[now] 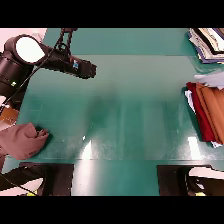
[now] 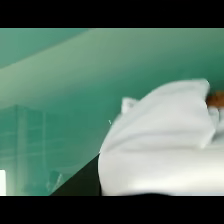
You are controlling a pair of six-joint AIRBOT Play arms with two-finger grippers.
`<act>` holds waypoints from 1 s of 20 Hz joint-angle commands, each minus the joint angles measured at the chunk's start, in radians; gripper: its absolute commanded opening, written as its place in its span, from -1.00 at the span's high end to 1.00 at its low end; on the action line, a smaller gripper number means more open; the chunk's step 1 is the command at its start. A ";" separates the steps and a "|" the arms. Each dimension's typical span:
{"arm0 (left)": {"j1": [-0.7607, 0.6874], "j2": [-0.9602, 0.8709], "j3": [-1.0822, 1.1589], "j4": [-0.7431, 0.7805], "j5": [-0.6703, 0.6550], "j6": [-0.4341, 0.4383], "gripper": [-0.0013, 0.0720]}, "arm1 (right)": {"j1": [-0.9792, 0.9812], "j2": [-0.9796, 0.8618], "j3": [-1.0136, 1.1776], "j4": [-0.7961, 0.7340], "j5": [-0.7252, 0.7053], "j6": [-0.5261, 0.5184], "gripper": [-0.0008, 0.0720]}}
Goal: Fold the shirts.
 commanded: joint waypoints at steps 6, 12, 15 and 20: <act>0.000 0.000 0.000 0.002 -0.011 0.003 0.90 | -0.200 0.249 -0.444 -0.229 0.038 0.032 0.93; 0.000 0.000 0.000 0.002 -0.011 0.006 0.90 | -0.364 0.322 -0.623 -0.243 0.032 0.032 -0.21; 0.000 0.000 0.000 0.002 -0.011 0.010 0.90 | -0.398 0.323 -0.634 -0.225 0.035 0.048 -0.32; 0.000 0.000 0.000 0.002 -0.010 0.010 0.90 | -0.288 0.323 -0.634 0.098 -0.031 0.047 -0.32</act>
